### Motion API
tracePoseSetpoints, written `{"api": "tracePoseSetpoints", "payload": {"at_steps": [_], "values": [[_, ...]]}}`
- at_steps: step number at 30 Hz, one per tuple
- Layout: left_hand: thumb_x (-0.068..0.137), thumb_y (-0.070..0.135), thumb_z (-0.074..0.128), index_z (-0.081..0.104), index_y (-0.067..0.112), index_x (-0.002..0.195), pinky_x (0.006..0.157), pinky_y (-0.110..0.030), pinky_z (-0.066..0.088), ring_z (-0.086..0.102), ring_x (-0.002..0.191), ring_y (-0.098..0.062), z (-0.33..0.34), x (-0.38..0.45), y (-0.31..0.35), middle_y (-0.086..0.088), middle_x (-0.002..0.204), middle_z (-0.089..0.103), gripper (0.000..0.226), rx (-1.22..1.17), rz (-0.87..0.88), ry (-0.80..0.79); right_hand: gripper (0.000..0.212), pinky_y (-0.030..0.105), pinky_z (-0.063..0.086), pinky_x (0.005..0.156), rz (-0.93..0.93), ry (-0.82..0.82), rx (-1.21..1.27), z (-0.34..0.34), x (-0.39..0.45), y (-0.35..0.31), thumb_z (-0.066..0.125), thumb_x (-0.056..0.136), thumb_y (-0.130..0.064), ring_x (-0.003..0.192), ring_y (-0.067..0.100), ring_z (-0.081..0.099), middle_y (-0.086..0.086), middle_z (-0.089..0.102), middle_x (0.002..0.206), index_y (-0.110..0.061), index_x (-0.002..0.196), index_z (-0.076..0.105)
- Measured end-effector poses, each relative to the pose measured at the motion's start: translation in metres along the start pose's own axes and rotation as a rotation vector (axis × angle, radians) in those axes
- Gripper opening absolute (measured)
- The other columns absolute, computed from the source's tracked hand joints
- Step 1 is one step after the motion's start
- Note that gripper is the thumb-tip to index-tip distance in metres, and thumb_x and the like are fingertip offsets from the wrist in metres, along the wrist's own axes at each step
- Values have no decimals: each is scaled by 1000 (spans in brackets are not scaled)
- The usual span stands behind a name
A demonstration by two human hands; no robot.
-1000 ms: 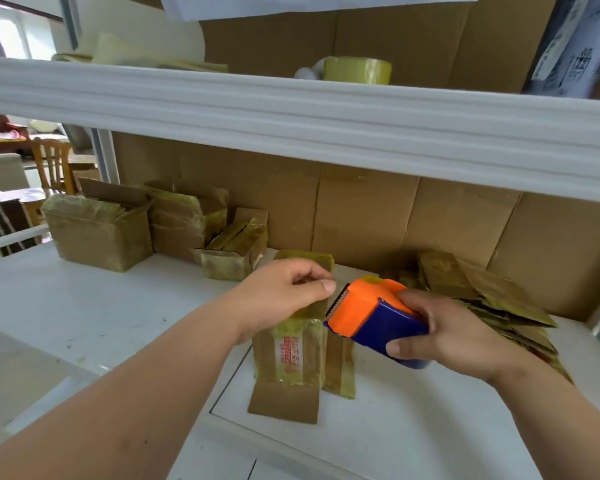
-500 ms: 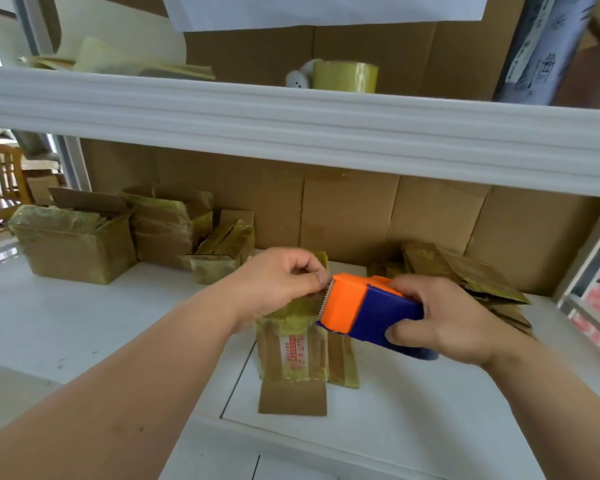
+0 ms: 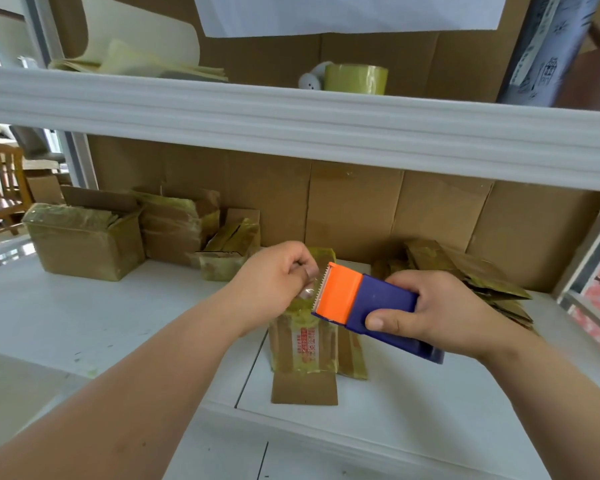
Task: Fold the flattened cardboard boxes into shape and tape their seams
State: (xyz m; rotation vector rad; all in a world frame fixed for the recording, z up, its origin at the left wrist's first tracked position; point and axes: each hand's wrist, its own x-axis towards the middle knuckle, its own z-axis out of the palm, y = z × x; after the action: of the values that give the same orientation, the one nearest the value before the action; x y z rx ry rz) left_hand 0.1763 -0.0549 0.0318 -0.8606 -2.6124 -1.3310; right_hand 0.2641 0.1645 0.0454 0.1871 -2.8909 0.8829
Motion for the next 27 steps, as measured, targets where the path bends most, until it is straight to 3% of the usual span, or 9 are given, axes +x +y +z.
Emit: {"api": "tracePoseSetpoints", "payload": {"at_steps": [4, 7, 10, 13, 19, 22, 27], "values": [[99, 19, 54, 62, 26, 84, 72, -23, 52, 61, 71, 0, -15, -5, -7, 7, 76, 67, 19, -42, -35, 34, 43, 13, 44, 55, -10, -41, -13, -4, 3, -4, 68, 65, -67, 69, -3, 64, -28, 64, 75, -31, 89, 60], [98, 18, 56, 65, 23, 86, 81, -32, 51, 63, 76, -8, -39, -9, -25, 8, 73, 66, 16, -108, -119, 124, 45, 16, 42, 52, 33, -48, -14, -10, 1, 8, 72, 63, -66, 59, 1, 62, -17, 65, 68, -26, 84, 66], [98, 13, 56, 66, 16, 87, 84, -36, 51, 59, 71, -15, -62, -13, -52, 8, 62, 63, 15, -217, -222, 207, 68, 18, 37, 54, 108, -42, -75, -18, -1, 30, 71, 53, -85, 55, 2, 54, -3, 66, 70, -22, 78, 70], [98, 6, 55, 64, 10, 82, 79, -36, 51, 53, 64, -16, -59, -14, -72, 5, 56, 60, 18, -265, -320, 194, 79, 24, 35, 57, 209, -51, -73, -23, 0, 48, 60, 44, -88, 55, 4, 54, 3, 69, 74, -18, 78, 72], [97, 4, 57, 61, 7, 79, 70, -34, 47, 48, 56, -16, -32, -8, -93, -2, 54, 59, 18, -415, -508, 195, 66, 21, 33, 54, 298, -76, -91, -26, 12, 53, 69, 58, -82, 51, 4, 55, -1, 68, 62, -17, 70, 70], [97, 6, 58, 62, 6, 81, 63, -29, 47, 47, 54, -16, -29, -2, -92, -4, 56, 58, 16, -453, -536, 195, 59, 24, 40, 59, 337, -68, -144, -30, 18, 52, 58, 63, -78, 61, 9, 64, -3, 72, 68, -21, 73, 72], [95, 3, 58, 61, 4, 82, 63, -31, 50, 44, 47, -14, -25, 5, -94, -7, 54, 56, 13, -534, -605, 183, 68, 26, 39, 63, 343, -68, -188, -32, 28, 53, 41, 69, -78, 71, 16, 64, 3, 71, 77, -19, 78, 72]]}}
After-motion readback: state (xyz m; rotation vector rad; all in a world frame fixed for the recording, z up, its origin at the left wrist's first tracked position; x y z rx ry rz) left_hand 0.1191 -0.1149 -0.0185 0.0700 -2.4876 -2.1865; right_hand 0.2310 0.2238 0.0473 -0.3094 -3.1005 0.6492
